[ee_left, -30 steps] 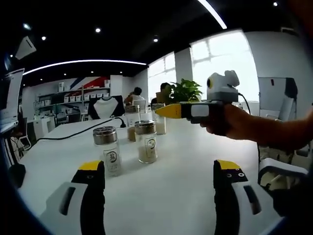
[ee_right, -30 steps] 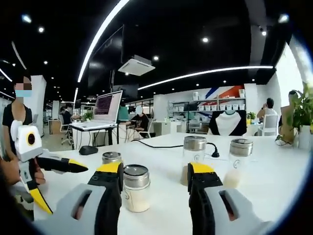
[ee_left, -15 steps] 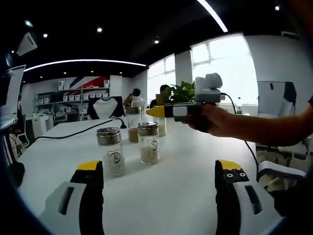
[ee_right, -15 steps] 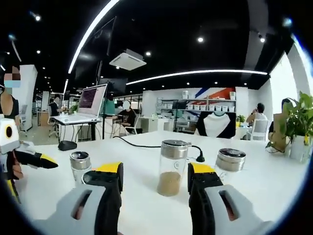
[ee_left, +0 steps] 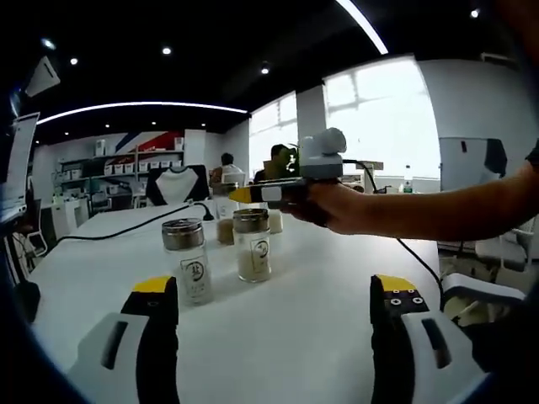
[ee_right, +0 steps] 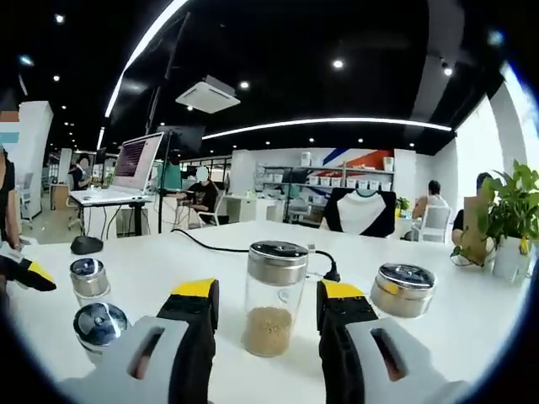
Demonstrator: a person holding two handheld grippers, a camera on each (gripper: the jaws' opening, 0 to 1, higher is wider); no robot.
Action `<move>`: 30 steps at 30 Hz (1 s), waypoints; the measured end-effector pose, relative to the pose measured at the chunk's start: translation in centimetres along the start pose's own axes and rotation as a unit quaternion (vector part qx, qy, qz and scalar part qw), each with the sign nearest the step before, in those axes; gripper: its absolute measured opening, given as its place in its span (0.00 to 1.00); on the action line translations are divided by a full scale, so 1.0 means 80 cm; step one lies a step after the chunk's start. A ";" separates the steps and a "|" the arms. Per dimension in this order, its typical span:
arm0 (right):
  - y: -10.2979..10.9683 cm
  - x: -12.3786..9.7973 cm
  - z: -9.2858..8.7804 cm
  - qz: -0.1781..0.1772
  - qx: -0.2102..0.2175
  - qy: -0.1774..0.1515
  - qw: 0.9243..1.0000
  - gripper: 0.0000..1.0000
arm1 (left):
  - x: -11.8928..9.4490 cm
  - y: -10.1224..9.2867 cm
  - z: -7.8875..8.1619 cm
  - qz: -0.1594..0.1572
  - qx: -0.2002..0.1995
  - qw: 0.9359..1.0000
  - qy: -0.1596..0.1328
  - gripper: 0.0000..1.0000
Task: Rotate the seasoning bottle until the label or dispensing opening points toward the visible target arrow and the bottle remains upright within the marked orientation range
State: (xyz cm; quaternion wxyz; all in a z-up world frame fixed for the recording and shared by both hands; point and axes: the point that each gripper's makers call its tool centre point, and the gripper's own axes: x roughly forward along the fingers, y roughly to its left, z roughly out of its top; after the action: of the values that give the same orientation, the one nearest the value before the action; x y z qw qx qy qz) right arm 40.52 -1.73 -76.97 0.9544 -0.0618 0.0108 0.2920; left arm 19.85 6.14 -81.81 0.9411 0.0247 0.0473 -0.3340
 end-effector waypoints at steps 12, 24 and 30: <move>-0.020 0.040 -0.009 -0.031 0.010 -0.001 0.999 0.47 | -0.003 0.008 0.000 0.006 0.001 1.000 -0.001 1.00; -0.024 0.062 -0.008 -0.040 0.029 -0.006 0.999 0.44 | 0.000 0.007 -0.002 0.001 0.005 1.000 0.004 1.00; -0.022 0.067 -0.008 -0.040 0.027 -0.007 0.999 0.40 | 0.000 0.007 -0.003 0.001 0.005 1.000 0.006 1.00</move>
State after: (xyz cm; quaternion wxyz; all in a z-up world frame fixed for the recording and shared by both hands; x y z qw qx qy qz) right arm 45.94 -0.26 -77.74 0.9666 -0.0341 0.0093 0.2538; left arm 20.20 6.61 -82.03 0.9409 0.0312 0.0509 -0.3335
